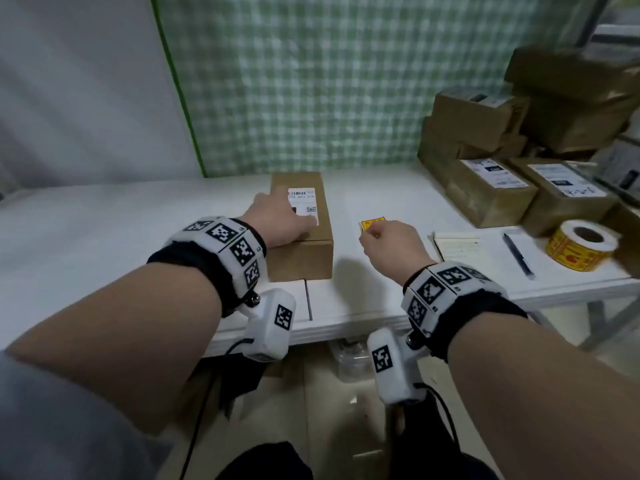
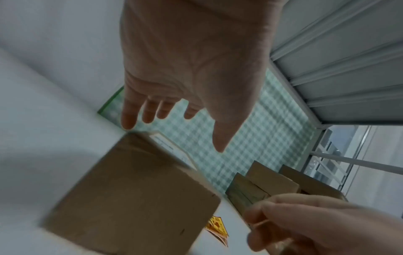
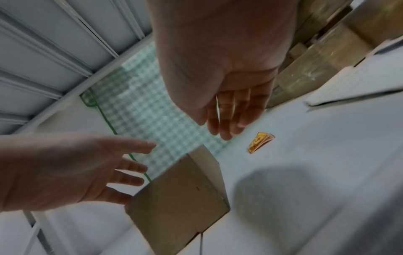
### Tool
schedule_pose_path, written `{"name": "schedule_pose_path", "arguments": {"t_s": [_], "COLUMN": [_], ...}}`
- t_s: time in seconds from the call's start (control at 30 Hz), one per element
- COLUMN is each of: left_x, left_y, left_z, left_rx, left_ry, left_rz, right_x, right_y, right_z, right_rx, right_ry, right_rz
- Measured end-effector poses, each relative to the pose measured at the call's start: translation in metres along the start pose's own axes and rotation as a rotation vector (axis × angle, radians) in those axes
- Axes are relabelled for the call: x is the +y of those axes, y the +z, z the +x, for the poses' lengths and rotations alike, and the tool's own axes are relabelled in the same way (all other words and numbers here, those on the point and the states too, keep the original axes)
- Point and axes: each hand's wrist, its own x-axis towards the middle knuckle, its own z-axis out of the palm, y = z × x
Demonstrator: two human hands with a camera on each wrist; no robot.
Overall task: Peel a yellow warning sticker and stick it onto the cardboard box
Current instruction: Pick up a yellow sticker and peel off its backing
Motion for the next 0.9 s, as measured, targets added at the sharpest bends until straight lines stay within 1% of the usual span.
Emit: {"name": "schedule_pose_path", "arguments": {"t_s": [0.1, 0.2, 0.3, 0.37, 0.5, 0.67, 0.77, 0.83, 0.9], "left_x": [0.002, 0.0, -0.002, 0.003, 0.006, 0.005, 0.007, 0.009, 0.01], "left_y": [0.003, 0.003, 0.005, 0.007, 0.006, 0.011, 0.015, 0.017, 0.017], "left_z": [0.029, 0.052, 0.061, 0.061, 0.055, 0.038, 0.025, 0.016, 0.008], "left_rx": [-0.043, -0.104, -0.127, -0.132, -0.141, -0.092, -0.115, -0.125, -0.134], "left_ry": [-0.038, -0.097, -0.11, -0.095, -0.128, -0.18, -0.204, -0.199, -0.206], "left_rz": [0.033, 0.006, -0.008, -0.008, -0.03, -0.049, -0.006, 0.022, 0.068], "right_x": [0.005, 0.004, 0.003, 0.002, 0.001, 0.005, 0.006, 0.007, 0.005], "right_y": [0.012, 0.022, 0.03, 0.034, 0.033, 0.031, 0.032, 0.033, 0.032], "right_z": [0.035, 0.062, 0.074, 0.076, 0.075, 0.059, 0.047, 0.038, 0.03], "right_rx": [-0.06, -0.113, -0.193, -0.246, -0.289, -0.288, -0.291, -0.311, -0.34], "right_ry": [0.047, 0.042, 0.006, 0.014, 0.054, 0.101, 0.105, 0.086, 0.093], "right_rz": [0.138, 0.194, 0.224, 0.249, 0.332, 0.397, 0.42, 0.411, 0.452]}}
